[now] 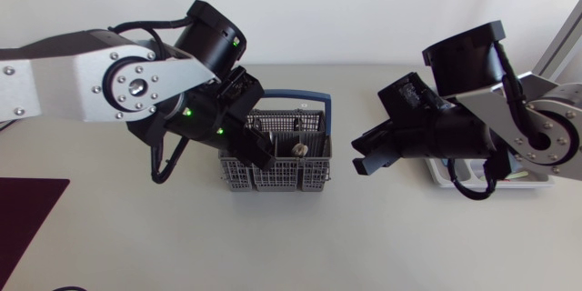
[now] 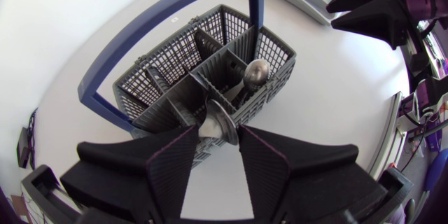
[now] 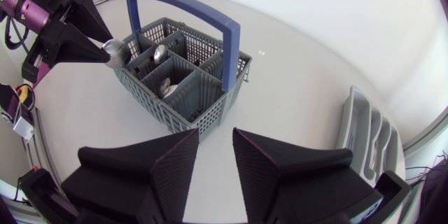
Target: Sort the cutlery from the basket into the organizer compartments.
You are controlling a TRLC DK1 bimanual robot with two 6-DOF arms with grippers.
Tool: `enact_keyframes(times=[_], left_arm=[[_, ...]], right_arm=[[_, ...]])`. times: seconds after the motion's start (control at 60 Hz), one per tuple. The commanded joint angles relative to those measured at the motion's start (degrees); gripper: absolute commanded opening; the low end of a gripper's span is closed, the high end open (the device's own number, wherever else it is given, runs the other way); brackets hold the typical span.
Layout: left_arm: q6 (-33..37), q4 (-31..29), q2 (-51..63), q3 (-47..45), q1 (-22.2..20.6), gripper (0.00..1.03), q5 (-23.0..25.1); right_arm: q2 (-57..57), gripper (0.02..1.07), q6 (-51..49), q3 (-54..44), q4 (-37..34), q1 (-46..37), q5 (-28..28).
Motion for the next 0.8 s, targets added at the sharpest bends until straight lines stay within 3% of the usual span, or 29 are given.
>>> enact_keyframes(times=[0.0, 0.083, 0.433, 0.783], left_arm=[[-1.71, 0.45, 1.89, 1.44, -0.21, 0.40, -1.00], [-1.80, 1.24, 1.98, 1.00, 0.06, 0.33, -1.96], [-1.80, 4.85, 4.00, 0.12, -0.03, 0.33, -1.96], [-2.24, 6.78, 6.46, 0.03, -0.12, 0.22, -3.28]], right_arm=[[-0.92, 0.41, 1.37, -1.94, -0.42, 0.09, 0.03], [-1.01, 0.41, 1.37, -2.55, -0.33, 0.00, 0.03], [-1.10, 0.41, 1.99, -2.64, -0.25, 0.61, 0.03], [-1.71, 0.41, 1.81, -3.08, -0.33, 0.79, 0.03]])
